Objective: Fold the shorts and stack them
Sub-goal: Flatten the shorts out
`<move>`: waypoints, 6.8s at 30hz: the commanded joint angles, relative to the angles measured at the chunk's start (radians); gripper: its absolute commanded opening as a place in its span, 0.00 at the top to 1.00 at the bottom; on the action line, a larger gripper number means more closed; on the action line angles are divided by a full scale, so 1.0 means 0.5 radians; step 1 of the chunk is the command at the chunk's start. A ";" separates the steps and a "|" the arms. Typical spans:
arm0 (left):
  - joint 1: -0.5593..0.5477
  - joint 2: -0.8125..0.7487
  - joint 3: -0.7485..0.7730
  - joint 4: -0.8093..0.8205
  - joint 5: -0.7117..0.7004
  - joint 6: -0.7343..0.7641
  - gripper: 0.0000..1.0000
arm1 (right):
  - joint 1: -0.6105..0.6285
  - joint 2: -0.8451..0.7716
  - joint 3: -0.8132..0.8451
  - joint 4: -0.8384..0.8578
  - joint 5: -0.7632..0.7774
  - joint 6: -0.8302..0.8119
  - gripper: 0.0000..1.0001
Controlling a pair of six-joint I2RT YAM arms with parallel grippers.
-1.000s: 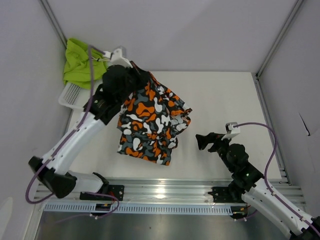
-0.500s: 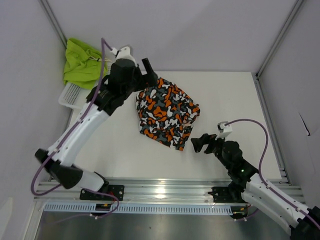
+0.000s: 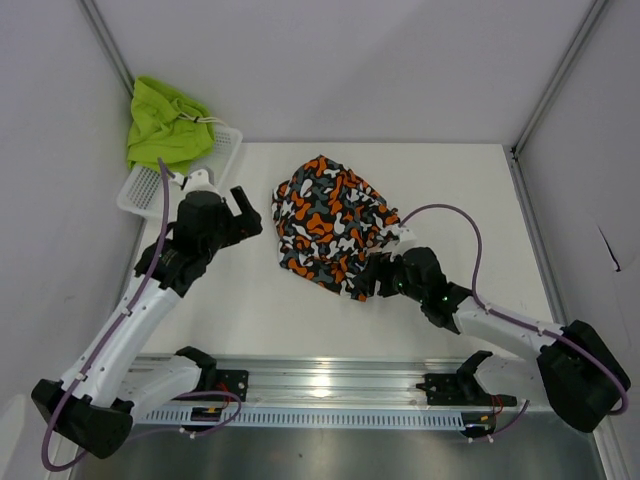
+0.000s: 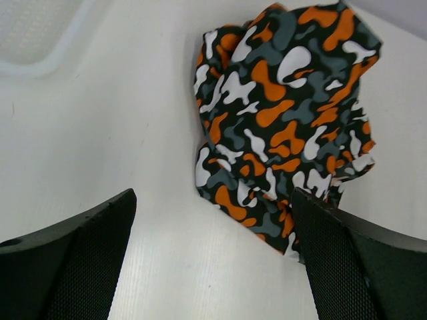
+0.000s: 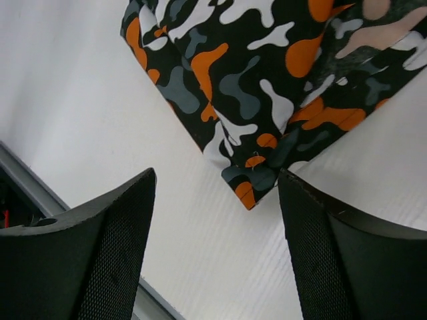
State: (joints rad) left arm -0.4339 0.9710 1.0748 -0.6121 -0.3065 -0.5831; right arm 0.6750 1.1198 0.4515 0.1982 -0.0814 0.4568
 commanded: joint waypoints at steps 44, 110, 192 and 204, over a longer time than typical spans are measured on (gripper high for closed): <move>0.297 -0.181 -0.563 0.322 0.457 -0.015 0.01 | 0.681 1.258 1.008 -0.740 1.366 -0.662 0.60; -0.135 0.479 -0.950 1.549 0.499 0.028 0.01 | -0.193 0.730 3.128 -2.295 0.878 -0.484 1.00; -0.991 1.497 0.529 0.202 0.739 1.010 0.50 | -0.994 0.902 2.956 -2.203 0.304 -0.358 1.00; -1.181 0.808 -0.130 0.552 0.123 0.884 0.28 | -1.065 1.074 2.987 -2.164 0.227 -0.337 1.00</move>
State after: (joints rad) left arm -0.9779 1.4658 1.0637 -0.4267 -0.1204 -0.0963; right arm 0.1509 1.6543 1.9129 -0.9257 0.0578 0.2794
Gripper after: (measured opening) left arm 0.706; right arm 0.006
